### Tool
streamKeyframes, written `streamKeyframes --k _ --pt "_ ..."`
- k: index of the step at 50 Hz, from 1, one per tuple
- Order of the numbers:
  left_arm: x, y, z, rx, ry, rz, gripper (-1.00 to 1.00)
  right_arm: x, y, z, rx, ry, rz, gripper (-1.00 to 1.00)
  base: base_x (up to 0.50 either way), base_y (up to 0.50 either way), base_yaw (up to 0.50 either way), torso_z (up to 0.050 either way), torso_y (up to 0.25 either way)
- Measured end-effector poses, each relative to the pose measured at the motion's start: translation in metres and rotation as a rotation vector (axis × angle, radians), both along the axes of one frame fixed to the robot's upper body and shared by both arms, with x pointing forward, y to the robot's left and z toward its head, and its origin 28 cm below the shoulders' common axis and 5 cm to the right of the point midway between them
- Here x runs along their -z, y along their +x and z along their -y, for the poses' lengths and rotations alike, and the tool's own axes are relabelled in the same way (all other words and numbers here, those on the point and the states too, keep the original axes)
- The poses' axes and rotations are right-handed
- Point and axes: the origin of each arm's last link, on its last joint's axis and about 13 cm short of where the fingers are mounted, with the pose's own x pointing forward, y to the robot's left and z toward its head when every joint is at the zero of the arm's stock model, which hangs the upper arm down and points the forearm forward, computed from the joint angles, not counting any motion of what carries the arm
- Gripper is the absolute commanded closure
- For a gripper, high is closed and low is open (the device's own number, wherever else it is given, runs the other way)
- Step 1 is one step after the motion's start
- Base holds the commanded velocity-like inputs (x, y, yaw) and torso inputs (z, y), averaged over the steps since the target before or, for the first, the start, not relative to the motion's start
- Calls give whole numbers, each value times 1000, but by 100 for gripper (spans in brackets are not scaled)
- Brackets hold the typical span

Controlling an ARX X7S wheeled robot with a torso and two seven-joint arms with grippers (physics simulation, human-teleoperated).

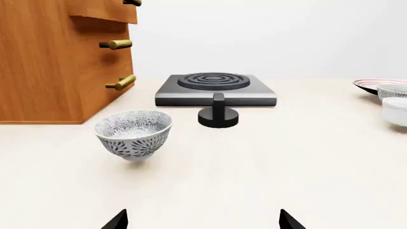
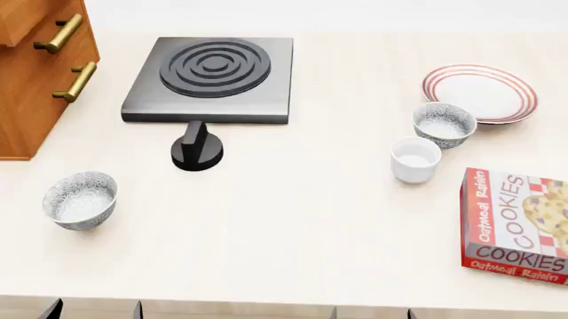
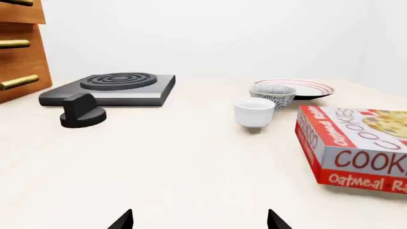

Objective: Pick the akita bowl between the plate and the ramekin and place it on the plate.

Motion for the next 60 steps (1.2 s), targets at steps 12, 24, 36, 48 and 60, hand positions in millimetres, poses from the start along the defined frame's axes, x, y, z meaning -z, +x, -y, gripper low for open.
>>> streamKeyframes --k 12,24,36,48,60 --pt "0 1 0 7 -6 -5 -100 1 0 -2 -15 6 -9 -100 0 0 0 0 0" --pt "0 1 -1 12 -20 -6 -100 1 1 -1 -10 19 -13 -100 0 0 0 0 0" --pt "-1 1 0 14 -34 -8 -100 1 1 -1 0 20 -15 -100 0 0 0 0 0" --pt "-10 5 -7 -9 -57 -3 -100 -12 -1 -3 -23 19 9 -100 0 0 0 0 0" --pt "-15 20 -28 -90 -61 12 -100 -34 -3 -4 -45 3 45 -100 0 0 0 0 0"
